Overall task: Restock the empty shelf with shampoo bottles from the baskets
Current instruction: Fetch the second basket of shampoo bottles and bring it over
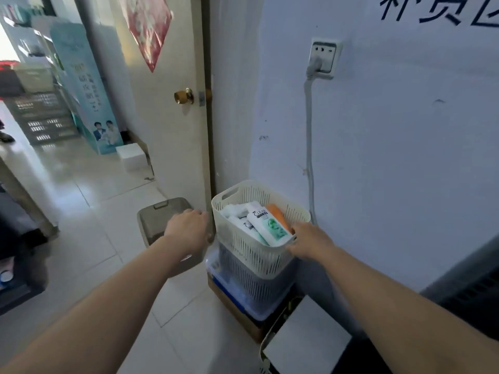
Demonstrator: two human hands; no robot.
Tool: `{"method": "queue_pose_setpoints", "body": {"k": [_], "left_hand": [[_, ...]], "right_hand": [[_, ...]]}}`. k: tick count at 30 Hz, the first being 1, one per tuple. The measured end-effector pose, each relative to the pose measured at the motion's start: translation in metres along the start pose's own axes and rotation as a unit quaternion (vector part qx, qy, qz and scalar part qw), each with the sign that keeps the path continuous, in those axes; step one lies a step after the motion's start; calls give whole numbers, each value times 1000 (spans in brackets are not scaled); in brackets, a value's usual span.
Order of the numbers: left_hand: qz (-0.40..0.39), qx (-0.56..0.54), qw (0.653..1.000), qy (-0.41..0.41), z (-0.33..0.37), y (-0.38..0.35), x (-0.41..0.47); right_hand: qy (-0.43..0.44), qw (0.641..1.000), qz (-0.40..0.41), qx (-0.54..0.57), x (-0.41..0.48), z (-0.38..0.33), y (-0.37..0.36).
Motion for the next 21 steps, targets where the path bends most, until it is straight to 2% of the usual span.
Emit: {"method": "queue_pose_setpoints", "body": {"k": [3,9,16,21], "left_hand": [[-10,-26,999,-27,-12,-18,46],[-57,-46,995,-73,-25,-53,124],[-121,-48,987,-98,-17,-116,197],[-149,-58,984,-85,-12,-153,239]], "right_hand": [[-40,999,-11,-32,29,1,-8],[-105,994,-23,-23,72,9,-29],[-182,982,-34,28,115,42,-63],[-248,965,-38,78,142,65,-92]]}}
Point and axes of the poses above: each hand's wrist, its own x-axis towards the middle knuckle, its own y-axis out of the back of the hand, z = x × y, the point moved 4 cm from there along x, towards the middle knuckle, and after that the axes turned 14 degrees about z, right-handed, at the moved point
